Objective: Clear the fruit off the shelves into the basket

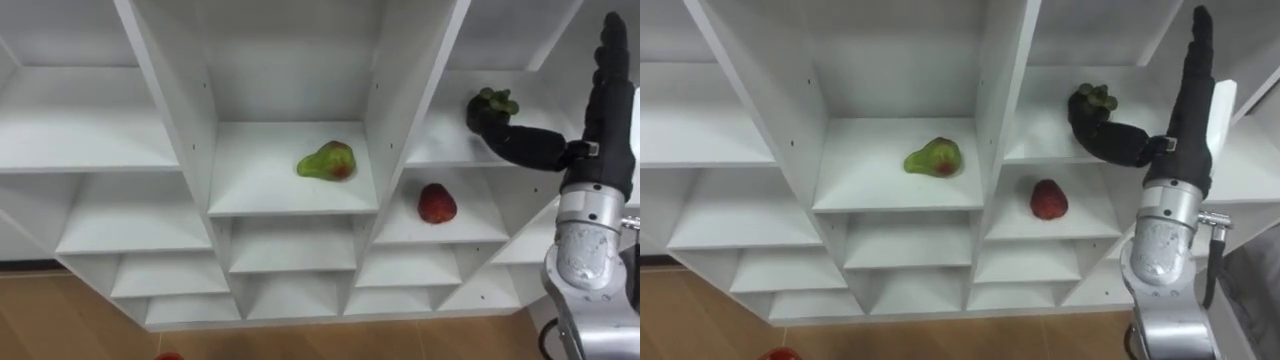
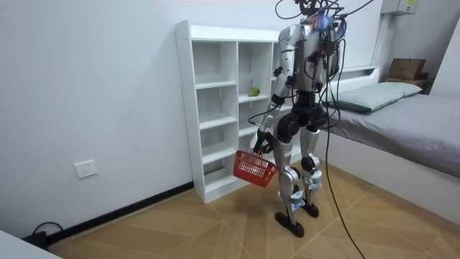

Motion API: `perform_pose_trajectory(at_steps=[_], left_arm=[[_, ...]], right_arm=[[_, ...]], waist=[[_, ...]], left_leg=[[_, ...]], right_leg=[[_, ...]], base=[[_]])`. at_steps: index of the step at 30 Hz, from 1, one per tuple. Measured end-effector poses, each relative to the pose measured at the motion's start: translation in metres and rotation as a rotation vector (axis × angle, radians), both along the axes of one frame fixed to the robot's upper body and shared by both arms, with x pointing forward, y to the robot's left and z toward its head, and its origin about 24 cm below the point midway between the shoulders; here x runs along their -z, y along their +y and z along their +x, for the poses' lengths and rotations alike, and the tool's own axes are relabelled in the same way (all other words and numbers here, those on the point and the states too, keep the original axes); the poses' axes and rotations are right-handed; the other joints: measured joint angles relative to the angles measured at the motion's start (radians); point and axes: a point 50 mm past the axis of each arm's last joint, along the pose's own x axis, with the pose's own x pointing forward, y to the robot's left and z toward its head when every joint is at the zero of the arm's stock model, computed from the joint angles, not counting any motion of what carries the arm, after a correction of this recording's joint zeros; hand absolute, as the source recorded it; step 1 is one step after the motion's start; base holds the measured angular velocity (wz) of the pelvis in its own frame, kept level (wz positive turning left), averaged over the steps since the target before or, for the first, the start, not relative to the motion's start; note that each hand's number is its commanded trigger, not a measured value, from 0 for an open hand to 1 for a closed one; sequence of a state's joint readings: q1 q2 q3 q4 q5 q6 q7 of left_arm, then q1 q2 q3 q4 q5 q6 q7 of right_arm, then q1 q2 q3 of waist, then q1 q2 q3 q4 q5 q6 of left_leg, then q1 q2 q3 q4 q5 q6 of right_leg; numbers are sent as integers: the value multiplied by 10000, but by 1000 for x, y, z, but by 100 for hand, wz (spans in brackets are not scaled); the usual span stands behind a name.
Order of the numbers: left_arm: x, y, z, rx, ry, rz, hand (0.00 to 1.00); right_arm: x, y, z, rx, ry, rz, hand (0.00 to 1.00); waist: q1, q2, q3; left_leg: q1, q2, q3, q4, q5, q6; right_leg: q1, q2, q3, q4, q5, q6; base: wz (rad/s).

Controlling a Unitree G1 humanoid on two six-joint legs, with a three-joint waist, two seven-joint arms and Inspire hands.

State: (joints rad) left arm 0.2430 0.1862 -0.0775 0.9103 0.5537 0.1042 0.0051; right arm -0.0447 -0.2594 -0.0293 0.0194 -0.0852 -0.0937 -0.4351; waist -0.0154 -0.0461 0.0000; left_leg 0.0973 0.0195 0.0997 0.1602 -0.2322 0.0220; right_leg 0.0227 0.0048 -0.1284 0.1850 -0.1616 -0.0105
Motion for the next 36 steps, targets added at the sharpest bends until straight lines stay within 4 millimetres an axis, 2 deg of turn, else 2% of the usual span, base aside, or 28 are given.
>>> perform_pose_trajectory(at_steps=[4, 8, 13, 21, 26, 36], left_arm=[[0, 0, 1, 24, 74, -121, 100], [0, 1, 4, -8, 78, -210, 100], [0, 1, 3, -44, 121, -228, 100], [0, 2, 1, -135, 163, -234, 100], [0, 4, 0, -230, 200, -168, 100], [1, 5, -1, -298, 285, -50, 100]], right_arm=[[0, -1, 4, -194, 189, -59, 0], [1, -2, 4, -390, 340, -197, 0], [6, -5, 5, -303, 578, -211, 0], [7, -7, 15, -89, 662, -209, 0], [7, -7, 16, -121, 718, -271, 0], [14, -9, 22, -242, 1247, -241, 0]], waist=[[4, -13, 7], [68, -85, 50], [236, -182, 80], [504, -215, 62], [497, -212, 63], [504, -182, 70]], left_leg=[[17, 7, -9, 0, 1, -1], [24, 2, -152, 22, 2, -3], [-18, -9, -230, 67, 2, -3], [-20, -20, -291, 76, 2, -3], [25, -19, -493, 77, 2, -4], [-3, -20, -544, 109, 8, -12]], right_leg=[[10, 4, 6, -1, 0, -1], [75, -5, -75, -2, 2, -3], [130, -17, -119, -4, 2, -4], [152, -26, -145, -3, 2, -6], [274, -34, -298, -20, 2, -5], [295, -47, -386, -29, 2, -6]], base=[[0], [7], [3], [1], [10], [1]])
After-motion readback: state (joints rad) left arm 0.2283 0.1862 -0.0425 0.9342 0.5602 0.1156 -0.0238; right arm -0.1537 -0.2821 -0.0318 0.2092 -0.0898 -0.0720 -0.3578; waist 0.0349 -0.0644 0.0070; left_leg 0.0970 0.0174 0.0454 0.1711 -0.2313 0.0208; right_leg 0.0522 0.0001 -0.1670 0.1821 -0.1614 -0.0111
